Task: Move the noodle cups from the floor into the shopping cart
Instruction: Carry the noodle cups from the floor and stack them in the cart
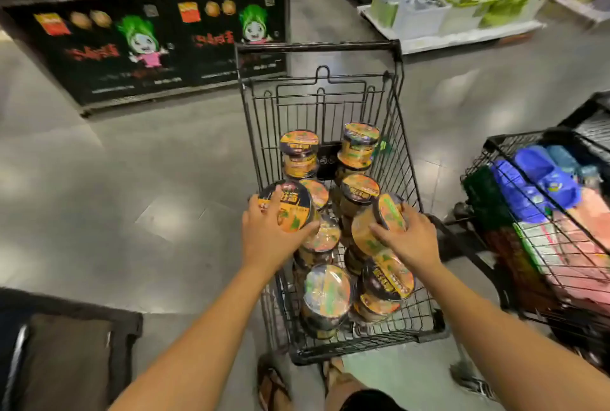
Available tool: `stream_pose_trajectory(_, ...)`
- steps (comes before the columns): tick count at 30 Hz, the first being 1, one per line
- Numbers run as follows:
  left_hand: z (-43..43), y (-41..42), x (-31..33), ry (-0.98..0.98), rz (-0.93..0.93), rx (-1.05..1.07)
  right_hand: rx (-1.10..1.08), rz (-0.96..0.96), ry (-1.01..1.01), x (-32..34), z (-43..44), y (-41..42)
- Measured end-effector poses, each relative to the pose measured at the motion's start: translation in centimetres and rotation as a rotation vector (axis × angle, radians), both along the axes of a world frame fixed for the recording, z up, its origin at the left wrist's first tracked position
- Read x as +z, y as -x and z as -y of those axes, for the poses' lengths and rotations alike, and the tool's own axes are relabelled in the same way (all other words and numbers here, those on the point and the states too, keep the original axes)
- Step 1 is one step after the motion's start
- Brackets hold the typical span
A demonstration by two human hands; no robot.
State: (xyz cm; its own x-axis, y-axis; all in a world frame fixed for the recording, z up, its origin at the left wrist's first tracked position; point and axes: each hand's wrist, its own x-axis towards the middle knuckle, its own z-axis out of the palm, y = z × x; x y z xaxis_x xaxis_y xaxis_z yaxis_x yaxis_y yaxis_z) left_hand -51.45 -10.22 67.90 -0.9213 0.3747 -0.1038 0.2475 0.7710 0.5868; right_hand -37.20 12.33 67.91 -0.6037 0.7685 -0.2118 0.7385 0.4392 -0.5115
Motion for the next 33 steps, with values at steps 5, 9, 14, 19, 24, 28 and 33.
stream_pose_trajectory(5, -3.3, 3.6, -0.5, -0.022, 0.084, 0.040, -0.018, -0.048, 0.069, 0.7, -4.2, 4.0)
stream_pose_trajectory(9, -5.7, 6.2, -1.5, -0.017, 0.091, 0.098, 0.033, 0.004, 0.130, -0.9, -8.2, 8.0)
stream_pose_trajectory(14, -9.0, 8.8, -3.7, 0.065, 0.102, 0.115, 0.139, 0.127, 0.038, -3.0, -11.7, 12.8)
stream_pose_trajectory(19, -12.0, 10.6, -5.9, 0.138, 0.091, 0.102, 0.292, 0.225, -0.088, -4.9, -13.8, 16.0)
stream_pose_trajectory(24, -13.3, 10.4, -7.8, 0.287, 0.045, -0.011, 0.437, 0.311, -0.204, -6.5, -14.0, 16.9)
stream_pose_trajectory(28, -13.3, 9.8, -8.7, 0.337, -0.055, -0.029, 0.479, 0.307, -0.260, -7.0, -13.5, 16.8)
stream_pose_trajectory(33, -13.5, 10.0, -8.5, 0.338, -0.054, -0.038, 0.494, 0.262, -0.234, -7.4, -13.4, 16.6)
